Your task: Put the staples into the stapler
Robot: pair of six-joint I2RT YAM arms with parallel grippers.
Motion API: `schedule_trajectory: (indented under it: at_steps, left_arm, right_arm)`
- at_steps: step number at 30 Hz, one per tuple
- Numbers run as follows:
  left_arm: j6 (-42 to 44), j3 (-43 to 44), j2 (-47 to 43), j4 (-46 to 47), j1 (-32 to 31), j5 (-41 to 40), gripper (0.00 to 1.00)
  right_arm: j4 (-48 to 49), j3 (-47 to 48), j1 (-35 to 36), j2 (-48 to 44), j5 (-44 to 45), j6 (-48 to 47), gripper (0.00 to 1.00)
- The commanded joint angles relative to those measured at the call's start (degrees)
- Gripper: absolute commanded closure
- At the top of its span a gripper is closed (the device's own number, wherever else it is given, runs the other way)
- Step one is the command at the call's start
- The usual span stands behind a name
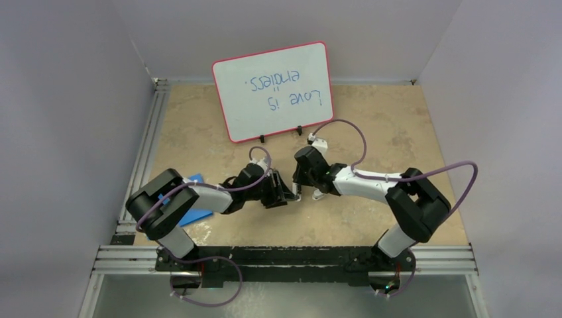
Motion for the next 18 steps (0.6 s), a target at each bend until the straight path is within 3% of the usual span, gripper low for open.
schedule_trajectory:
  at_steps: [1,18]
  left_arm:
    - [4.7,-2.4,-3.5,-9.1,-0.5,-4.5,0.47]
    - [7.1,-1.9,-13.6,-18.1,-0.5,-10.6,0.46]
  right_arm:
    - [-3.5,4.8,0.0,1.8,6.4,-1.4,0.79]
    - [-8.0,12.9,0.0,7.8,14.9,-4.3,0.79]
